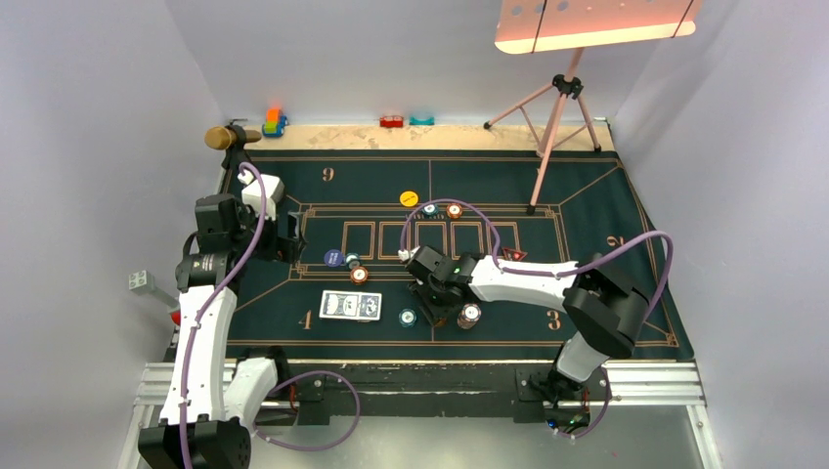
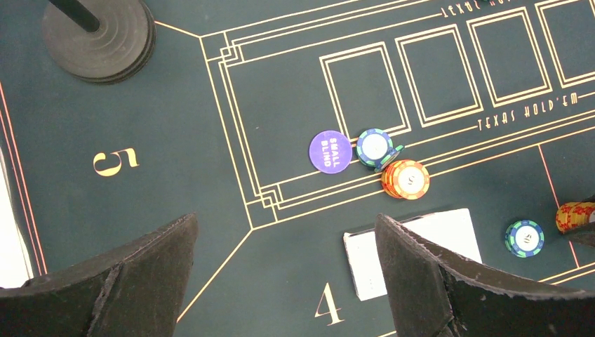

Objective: Distribute texas hold em gaming equipment

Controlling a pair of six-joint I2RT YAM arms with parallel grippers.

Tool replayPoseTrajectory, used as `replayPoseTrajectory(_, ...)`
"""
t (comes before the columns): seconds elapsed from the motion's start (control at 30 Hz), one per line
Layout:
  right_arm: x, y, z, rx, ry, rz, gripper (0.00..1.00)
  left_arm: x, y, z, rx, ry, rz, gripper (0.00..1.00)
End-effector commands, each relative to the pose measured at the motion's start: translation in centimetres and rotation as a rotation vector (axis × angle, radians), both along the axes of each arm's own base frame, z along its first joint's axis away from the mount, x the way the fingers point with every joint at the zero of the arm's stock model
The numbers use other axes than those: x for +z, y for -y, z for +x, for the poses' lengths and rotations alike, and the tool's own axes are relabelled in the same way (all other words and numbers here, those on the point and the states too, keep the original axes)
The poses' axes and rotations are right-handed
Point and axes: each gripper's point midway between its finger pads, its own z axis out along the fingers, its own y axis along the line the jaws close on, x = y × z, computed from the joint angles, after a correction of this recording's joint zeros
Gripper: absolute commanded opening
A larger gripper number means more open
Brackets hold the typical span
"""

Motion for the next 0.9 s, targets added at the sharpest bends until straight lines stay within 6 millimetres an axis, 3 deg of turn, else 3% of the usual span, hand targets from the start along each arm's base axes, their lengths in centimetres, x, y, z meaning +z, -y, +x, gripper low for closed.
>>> replayPoseTrajectory(0.0,3.0,-0.9,0.8,-0.013,0.057,0.059,0.21,0.5,-0.1,0.2,-0.007,0.030,0.006,1.00)
replayPoseTrajectory(0.27,7.8,-0.7,3.0,-0.067,0.164,0.081,0.15,0.5,-0.1,0.2,-0.009,0.028,0.005,1.00)
replayPoseTrajectory(0.37,8.8,0.9,4.3,-0.139,0.192,0.071,0.12,0.5,-0.1,0.2,-0.009,0.031,0.006,1.00)
replayPoseTrajectory(0.6,9.4,9.3,8.5,-0.476,0.215,0.095,0.03,0.5,0.0,0.1,-0.012,0.031,0.005,1.00)
replayPoseTrajectory(0.87,7.3,18.5,9.7,-0.826,0.234,0.001,0.06,0.7,0.0,0.2,-0.014,0.032,0.001,1.00)
